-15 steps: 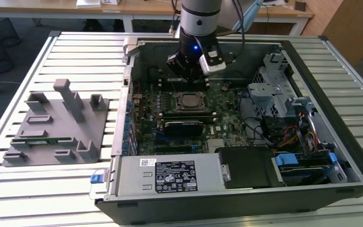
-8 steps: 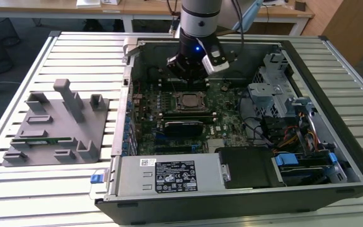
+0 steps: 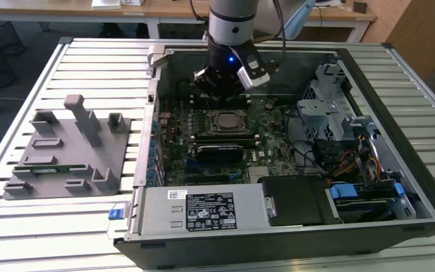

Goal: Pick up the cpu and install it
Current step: 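Install the first cpu locking lever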

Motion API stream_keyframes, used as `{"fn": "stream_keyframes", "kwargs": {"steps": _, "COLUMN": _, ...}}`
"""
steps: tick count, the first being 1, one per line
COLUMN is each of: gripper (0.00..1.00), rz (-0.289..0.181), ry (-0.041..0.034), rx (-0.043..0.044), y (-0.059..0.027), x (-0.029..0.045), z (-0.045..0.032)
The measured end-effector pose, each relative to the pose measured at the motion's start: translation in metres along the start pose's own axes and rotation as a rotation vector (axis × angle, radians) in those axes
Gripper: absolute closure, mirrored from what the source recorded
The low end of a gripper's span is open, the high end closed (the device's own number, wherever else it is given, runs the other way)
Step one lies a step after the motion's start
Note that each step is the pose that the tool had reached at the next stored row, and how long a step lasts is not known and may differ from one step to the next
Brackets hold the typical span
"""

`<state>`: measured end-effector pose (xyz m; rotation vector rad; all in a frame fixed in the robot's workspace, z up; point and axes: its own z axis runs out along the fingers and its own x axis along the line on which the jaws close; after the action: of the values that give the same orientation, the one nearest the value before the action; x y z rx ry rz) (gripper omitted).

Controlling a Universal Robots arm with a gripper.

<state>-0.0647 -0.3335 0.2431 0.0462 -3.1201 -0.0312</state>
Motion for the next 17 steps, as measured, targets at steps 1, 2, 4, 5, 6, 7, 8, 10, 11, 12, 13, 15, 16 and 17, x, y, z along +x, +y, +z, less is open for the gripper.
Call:
{"fn": "stream_keyframes", "kwargs": {"steps": 1, "gripper": 0.89, "rz": 0.0, "ry": -0.0001, "rx": 0.0001, "y": 0.0001, "x": 0.004, "z": 0.0001}}
{"fn": "stream_keyframes", "kwargs": {"steps": 2, "gripper": 0.89, "rz": 0.0, "ry": -0.0004, "rx": 0.0, "y": 0.0002, "x": 0.0078, "z": 0.0003}}
{"fn": "stream_keyframes", "kwargs": {"steps": 4, "gripper": 0.89, "rz": 0.0, "ry": -0.0008, "rx": 0.0, "y": 0.0004, "x": 0.0158, "z": 0.0005}}
{"fn": "stream_keyframes", "kwargs": {"steps": 5, "gripper": 0.89, "rz": 0.0, "ry": -0.0009, "rx": 0.0001, "y": 0.0005, "x": 0.0191, "z": 0.0006}}
{"fn": "stream_keyframes", "kwargs": {"steps": 6, "gripper": 0.89, "rz": 0.0, "ry": -0.001, "rx": 0.0, "y": 0.0006, "x": 0.0222, "z": 0.0007}}
{"fn": "stream_keyframes", "kwargs": {"steps": 7, "gripper": 0.89, "rz": 0.0, "ry": -0.0011, "rx": 0.0, "y": 0.0007, "x": 0.0245, "z": 0.0008}}
{"fn": "stream_keyframes", "kwargs": {"steps": 8, "gripper": 0.89, "rz": 0.0, "ry": -0.0011, "rx": 0.0, "y": 0.0008, "x": 0.0266, "z": 0.0008}}
{"fn": "stream_keyframes", "kwargs": {"steps": 10, "gripper": 0.89, "rz": -0.001, "ry": -0.0012, "rx": 0.0, "y": 0.0009, "x": 0.0315, "z": 0.0009}}
{"fn": "stream_keyframes", "kwargs": {"steps": 11, "gripper": 0.89, "rz": -0.001, "ry": -0.0014, "rx": 0.0, "y": 0.001, "x": 0.0341, "z": 0.001}}
{"fn": "stream_keyframes", "kwargs": {"steps": 12, "gripper": 0.89, "rz": -0.001, "ry": -0.0018, "rx": 0.0, "y": 0.0011, "x": 0.0366, "z": 0.0011}}
{"fn": "stream_keyframes", "kwargs": {"steps": 13, "gripper": 0.89, "rz": -0.001, "ry": -0.0022, "rx": 0.0, "y": 0.0011, "x": 0.0385, "z": 0.0011}}
{"fn": "stream_keyframes", "kwargs": {"steps": 15, "gripper": 0.89, "rz": -0.001, "ry": -0.0039, "rx": 0.0002, "y": 0.0012, "x": 0.0425, "z": 0.0012}}
{"fn": "stream_keyframes", "kwargs": {"steps": 16, "gripper": 0.89, "rz": -0.002, "ry": -0.0053, "rx": 0.0002, "y": 0.0013, "x": 0.0441, "z": 0.0013}}
{"fn": "stream_keyframes", "kwargs": {"steps": 17, "gripper": 0.89, "rz": -0.002, "ry": -0.0069, "rx": 0.0003, "y": 0.0014, "x": 0.0452, "z": 0.0013}}
